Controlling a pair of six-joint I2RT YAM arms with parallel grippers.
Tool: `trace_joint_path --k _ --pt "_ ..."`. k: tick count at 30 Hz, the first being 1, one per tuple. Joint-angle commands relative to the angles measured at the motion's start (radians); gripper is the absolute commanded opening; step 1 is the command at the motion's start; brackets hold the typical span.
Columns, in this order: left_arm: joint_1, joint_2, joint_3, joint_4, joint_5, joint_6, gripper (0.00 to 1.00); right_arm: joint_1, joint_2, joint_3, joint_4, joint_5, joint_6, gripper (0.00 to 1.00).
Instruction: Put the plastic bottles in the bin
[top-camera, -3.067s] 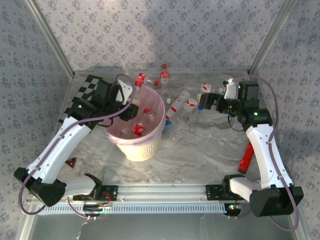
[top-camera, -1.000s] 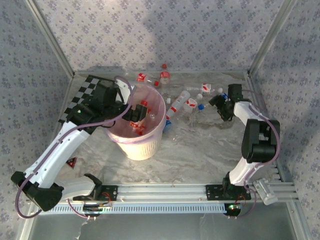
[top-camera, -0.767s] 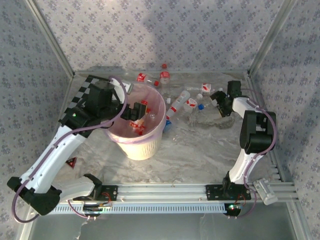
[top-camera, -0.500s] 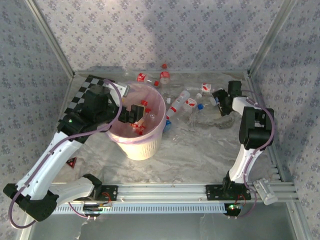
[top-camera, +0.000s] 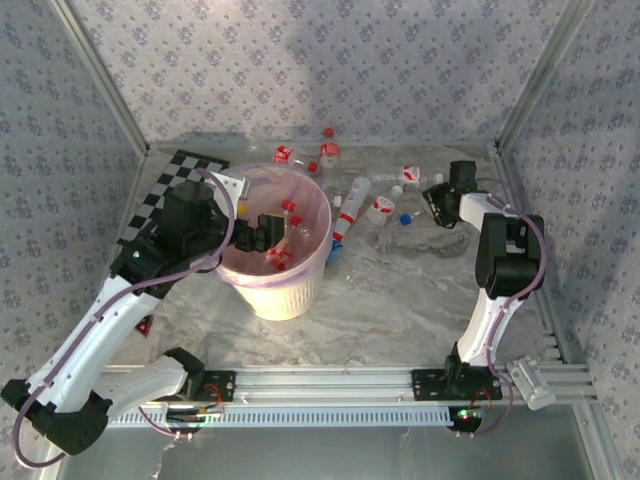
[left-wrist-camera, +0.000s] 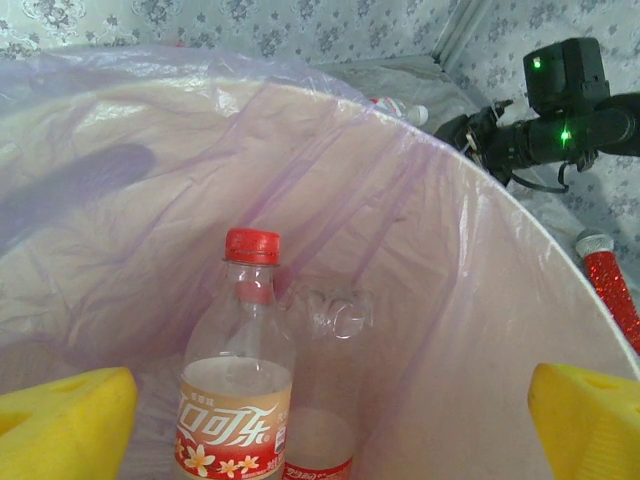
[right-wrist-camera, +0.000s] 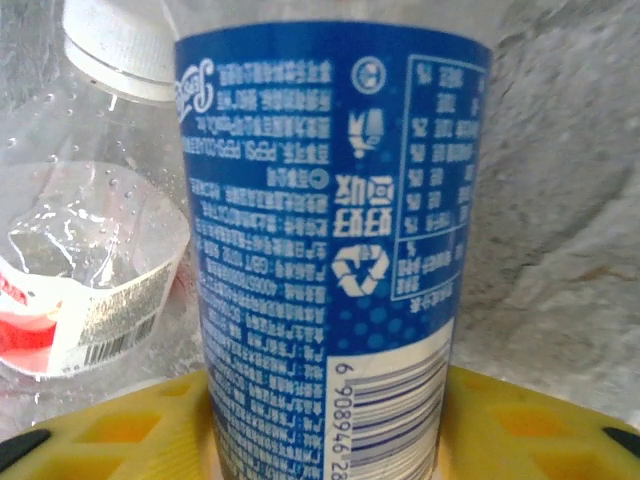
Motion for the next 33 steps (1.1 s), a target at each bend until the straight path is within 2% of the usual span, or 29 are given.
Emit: trace_joint_path --k 1,6,9,10,13,17,20,22,24,28,33 --pt "0.006 -0.024 0.001 0.041 0.022 -0.022 1.00 -0.030 -0.082 -0.035 -0.045 0.008 -0.048 0.49" --pt "0.007 -0.013 0.028 0.045 0.048 -0.030 1.00 -0.055 -0.235 -0.124 -0.089 0.006 -0.148 0.35" --pt "0.006 0.012 0.066 0.057 0.080 -0.040 0.99 -0.066 -0.342 -0.152 -0.133 -0.022 -0.251 0.34" --pt "0.006 0.023 0.084 0.064 0.096 -0.041 0.99 -0.069 -0.384 -0.162 -0.146 -0.033 -0.294 0.27" --pt "0.007 0.055 0.138 0.093 0.140 -0.041 0.99 -0.081 -0.507 -0.194 -0.173 -0.090 -0.389 0.20" --pt "0.007 0.113 0.223 0.165 0.203 -0.068 0.97 -0.088 -0.663 -0.225 -0.189 -0.268 -0.524 0.20" --pt "0.005 0.197 0.293 0.239 0.253 -0.132 0.96 -0.091 -0.725 -0.225 -0.191 -0.500 -0.599 0.19" --pt "-0.004 0.266 0.363 0.241 0.264 -0.151 0.91 -0.088 -0.753 -0.212 -0.207 -0.645 -0.635 0.19" --pt "-0.022 0.326 0.413 0.241 0.265 -0.152 0.89 -0.077 -0.789 -0.191 -0.237 -0.732 -0.666 0.19" --pt "-0.070 0.427 0.497 0.253 0.293 -0.160 0.89 -0.034 -0.875 -0.132 -0.307 -0.814 -0.741 0.19" --pt "-0.140 0.545 0.588 0.259 0.332 -0.163 0.90 0.034 -0.922 -0.082 -0.333 -0.846 -0.753 0.18"
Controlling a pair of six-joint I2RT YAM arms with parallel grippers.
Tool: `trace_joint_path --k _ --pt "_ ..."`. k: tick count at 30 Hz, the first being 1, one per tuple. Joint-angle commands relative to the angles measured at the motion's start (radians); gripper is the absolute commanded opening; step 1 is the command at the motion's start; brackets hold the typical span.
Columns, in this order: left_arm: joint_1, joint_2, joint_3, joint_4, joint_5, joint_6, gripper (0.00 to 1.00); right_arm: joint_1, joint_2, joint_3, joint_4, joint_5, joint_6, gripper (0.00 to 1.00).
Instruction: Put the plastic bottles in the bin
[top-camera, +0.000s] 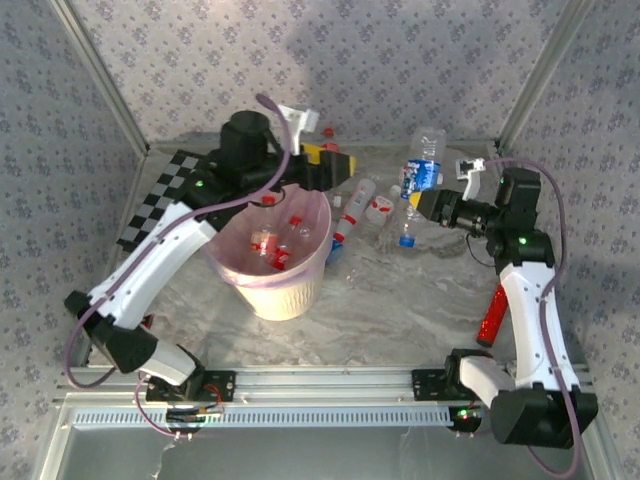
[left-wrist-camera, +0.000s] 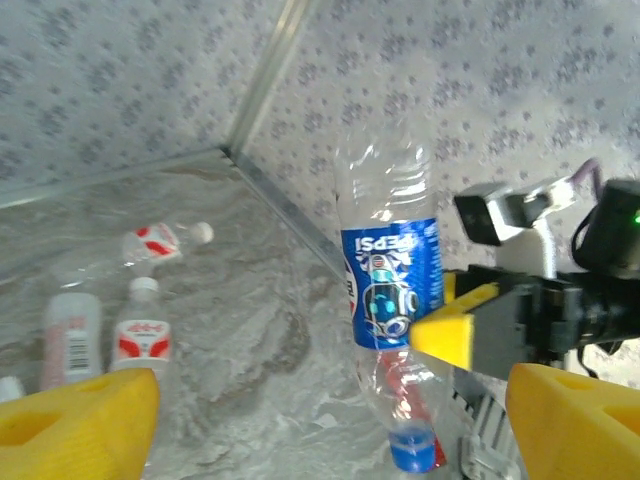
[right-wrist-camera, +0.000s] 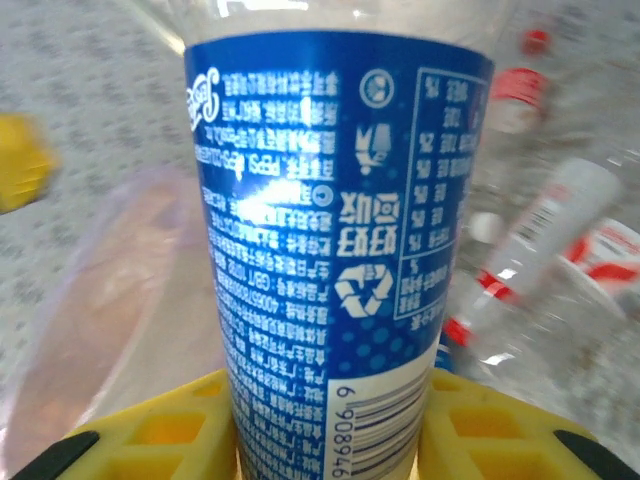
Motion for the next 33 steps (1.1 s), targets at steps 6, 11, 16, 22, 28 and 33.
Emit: trace_joint_path --k 6,11,16,22,28,33 --pt "-0.076 0.102 0.125 0.057 0.089 -0.038 0.90 0.144 -0.043 0.064 0.020 -0.075 -0.042 0.18" --pt "-0.098 0.134 0.129 0.087 0.115 -0.058 0.90 0.210 -0.027 0.075 0.055 -0.046 -0.042 0.18" --pt "-0.119 0.175 0.141 0.078 0.140 -0.062 0.84 0.238 -0.014 0.075 0.101 -0.046 -0.026 0.18" --pt "-0.122 0.196 0.148 0.091 0.152 -0.069 0.64 0.249 -0.008 0.074 0.125 -0.032 -0.022 0.18" --pt "-0.121 0.201 0.171 0.070 0.142 -0.050 0.38 0.253 0.007 0.075 0.126 -0.015 -0.023 0.26" --pt "-0.116 0.195 0.205 0.022 0.111 -0.009 0.32 0.256 0.012 0.130 0.043 0.055 -0.100 0.68"
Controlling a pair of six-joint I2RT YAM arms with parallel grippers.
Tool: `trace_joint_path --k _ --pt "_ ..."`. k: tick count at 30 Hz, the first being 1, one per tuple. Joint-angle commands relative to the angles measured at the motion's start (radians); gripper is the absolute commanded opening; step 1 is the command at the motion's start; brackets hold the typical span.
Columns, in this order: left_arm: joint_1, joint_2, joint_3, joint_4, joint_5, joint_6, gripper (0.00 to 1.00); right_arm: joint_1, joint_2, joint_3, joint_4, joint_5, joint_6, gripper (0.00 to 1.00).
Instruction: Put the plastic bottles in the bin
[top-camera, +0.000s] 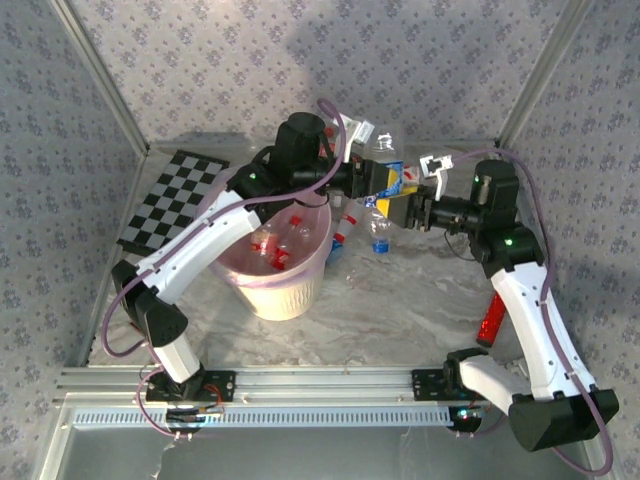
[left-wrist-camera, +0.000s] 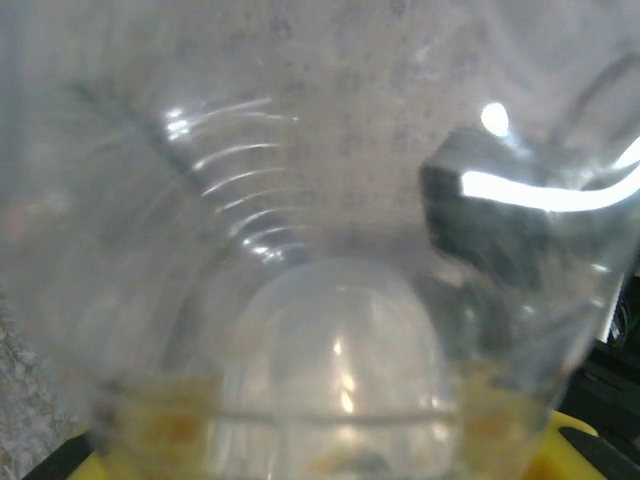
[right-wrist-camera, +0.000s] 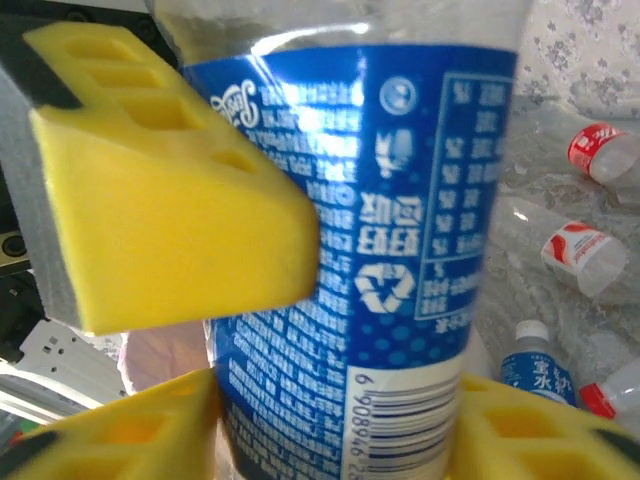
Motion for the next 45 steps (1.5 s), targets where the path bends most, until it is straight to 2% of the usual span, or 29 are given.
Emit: trace_joint_path --k 1,5,10,14,19,22,26,34,45 --pt "0.004 -0.009 0.072 -0.041 -0.018 0.045 0.32 0.007 -0.006 0.068 -0.076 0.082 -0.087 0.74" --pt "0.034 -0.034 0.143 -0.131 -0.060 0.108 0.30 -0.010 -0.040 0.067 -0.163 0.190 -0.142 0.85" --pt "0.096 -0.099 0.226 -0.305 -0.137 0.195 0.25 -0.043 -0.079 0.022 -0.190 0.269 -0.167 0.86" --pt "0.134 -0.169 0.267 -0.490 -0.250 0.266 0.18 -0.063 -0.081 -0.061 -0.157 0.297 -0.163 0.85" --pt "0.155 -0.291 0.182 -0.614 -0.447 0.327 0.00 -0.083 -0.042 -0.096 -0.149 0.294 -0.169 0.85" --pt "0.162 -0.345 0.091 -0.646 -0.536 0.348 0.00 -0.100 -0.018 -0.100 -0.157 0.305 -0.179 0.85" --pt "0.160 -0.330 0.048 -0.767 -0.649 0.369 0.00 -0.125 0.019 -0.101 -0.181 0.352 -0.185 0.84" --pt "0.159 -0.301 -0.133 -0.794 -0.609 0.350 0.00 -0.137 0.036 -0.128 -0.184 0.416 -0.172 0.84" --pt "0.160 -0.309 -0.430 -0.647 -0.534 0.326 0.00 -0.146 0.052 -0.114 -0.179 0.443 -0.136 0.84"
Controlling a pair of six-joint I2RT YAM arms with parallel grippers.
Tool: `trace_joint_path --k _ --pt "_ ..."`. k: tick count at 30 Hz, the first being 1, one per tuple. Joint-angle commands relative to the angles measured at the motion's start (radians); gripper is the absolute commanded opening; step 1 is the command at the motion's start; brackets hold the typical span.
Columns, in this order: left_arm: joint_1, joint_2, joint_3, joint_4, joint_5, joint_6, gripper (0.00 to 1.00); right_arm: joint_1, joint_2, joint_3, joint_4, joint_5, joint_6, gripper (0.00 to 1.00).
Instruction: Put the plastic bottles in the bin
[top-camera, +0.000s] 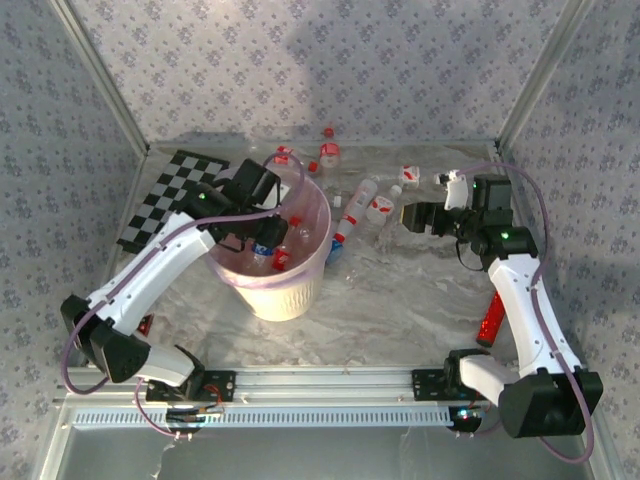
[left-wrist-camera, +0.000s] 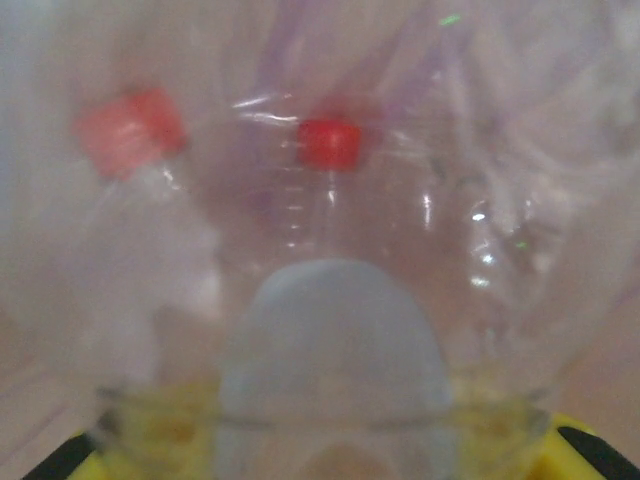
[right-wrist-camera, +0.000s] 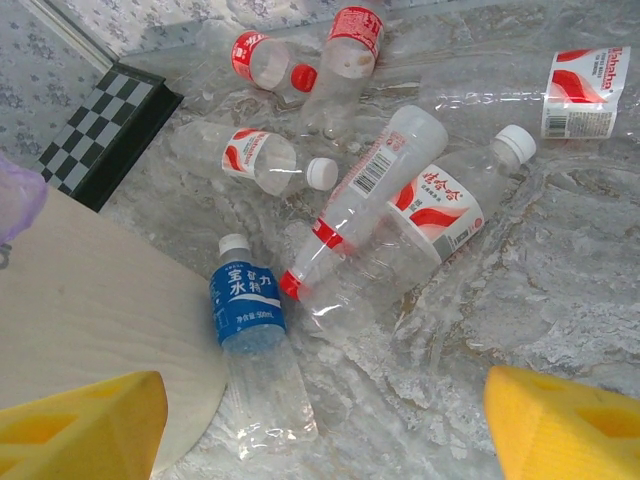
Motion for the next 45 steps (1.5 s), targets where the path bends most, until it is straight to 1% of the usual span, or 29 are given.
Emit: trace_joint_path --k 1,5,10,13,15,19,24,27,28,32,36,40,43,45 --pt "0.002 -0.018 -0.062 0.048 0.038 -0.005 0.00 -0.005 0.004 0.011 -0.003 0.019 0.027 0.84" --pt "0.002 -0.009 -0.136 0.102 0.042 0.014 0.00 -0.007 0.016 0.013 0.012 0.043 0.057 0.84" --pt "0.002 -0.002 -0.204 0.146 -0.005 0.031 0.00 -0.010 0.037 0.015 0.020 0.058 0.085 0.84" --pt "0.003 0.019 -0.244 0.180 0.006 0.029 0.00 -0.011 0.051 0.013 0.027 0.058 0.102 0.84" --pt "0.002 0.033 -0.269 0.204 0.007 0.026 0.00 -0.010 0.056 0.009 0.025 0.077 0.113 0.84" --pt "0.007 0.054 -0.313 0.241 0.011 0.020 0.00 -0.011 0.070 0.000 0.002 0.157 0.137 0.84" --pt "0.051 0.048 -0.377 0.283 0.035 -0.020 0.01 -0.015 0.094 -0.009 -0.021 0.209 0.166 0.85" --pt "0.072 0.027 -0.411 0.289 0.043 -0.052 0.08 -0.013 0.112 -0.015 -0.024 0.215 0.175 0.85" --pt "0.072 0.016 -0.416 0.288 0.047 -0.060 0.12 -0.012 0.120 -0.017 -0.024 0.213 0.177 0.85" --pt "0.073 -0.030 -0.397 0.261 0.067 -0.060 0.37 -0.003 0.155 -0.016 -0.019 0.197 0.188 0.86" --pt "0.073 -0.058 -0.333 0.196 0.057 -0.050 0.54 0.012 0.192 -0.007 -0.018 0.183 0.199 0.86" --pt "0.073 -0.093 -0.277 0.180 0.068 -0.048 0.69 0.084 0.229 -0.002 -0.019 0.159 0.171 0.86" --pt "0.073 -0.098 -0.216 0.155 0.081 -0.032 0.74 0.166 0.276 0.015 -0.063 0.162 0.121 0.85" --pt "0.073 -0.090 -0.165 0.129 0.086 -0.019 0.79 0.221 0.313 0.023 -0.097 0.142 0.081 0.83"
